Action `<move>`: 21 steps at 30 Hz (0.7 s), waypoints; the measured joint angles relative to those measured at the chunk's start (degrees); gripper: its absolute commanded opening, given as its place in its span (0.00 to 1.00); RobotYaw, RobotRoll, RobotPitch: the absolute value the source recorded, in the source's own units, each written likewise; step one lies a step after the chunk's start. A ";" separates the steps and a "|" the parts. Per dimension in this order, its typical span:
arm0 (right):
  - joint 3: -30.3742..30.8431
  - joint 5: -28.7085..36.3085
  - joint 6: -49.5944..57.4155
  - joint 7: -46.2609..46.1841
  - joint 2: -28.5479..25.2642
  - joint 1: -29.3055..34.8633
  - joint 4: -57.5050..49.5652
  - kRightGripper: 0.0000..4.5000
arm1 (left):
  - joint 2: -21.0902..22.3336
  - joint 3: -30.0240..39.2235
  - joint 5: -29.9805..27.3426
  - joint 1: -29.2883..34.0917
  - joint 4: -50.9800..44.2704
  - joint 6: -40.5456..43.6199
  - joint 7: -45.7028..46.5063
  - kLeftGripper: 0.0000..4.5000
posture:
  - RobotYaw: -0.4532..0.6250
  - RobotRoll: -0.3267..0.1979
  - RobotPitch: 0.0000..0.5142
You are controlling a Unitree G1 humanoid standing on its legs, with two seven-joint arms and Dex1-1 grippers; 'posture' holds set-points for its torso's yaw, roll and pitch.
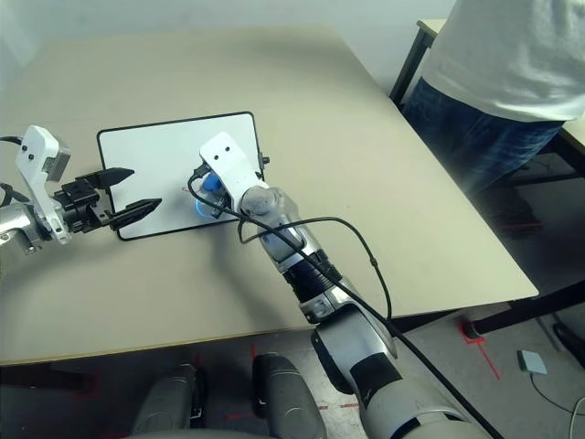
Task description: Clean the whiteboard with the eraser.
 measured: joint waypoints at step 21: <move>3.94 -1.18 3.31 3.05 1.19 1.95 -5.32 0.18 | -0.08 0.76 -0.01 1.09 -0.08 -0.14 0.07 1.00 | 0.57 0.62 0.30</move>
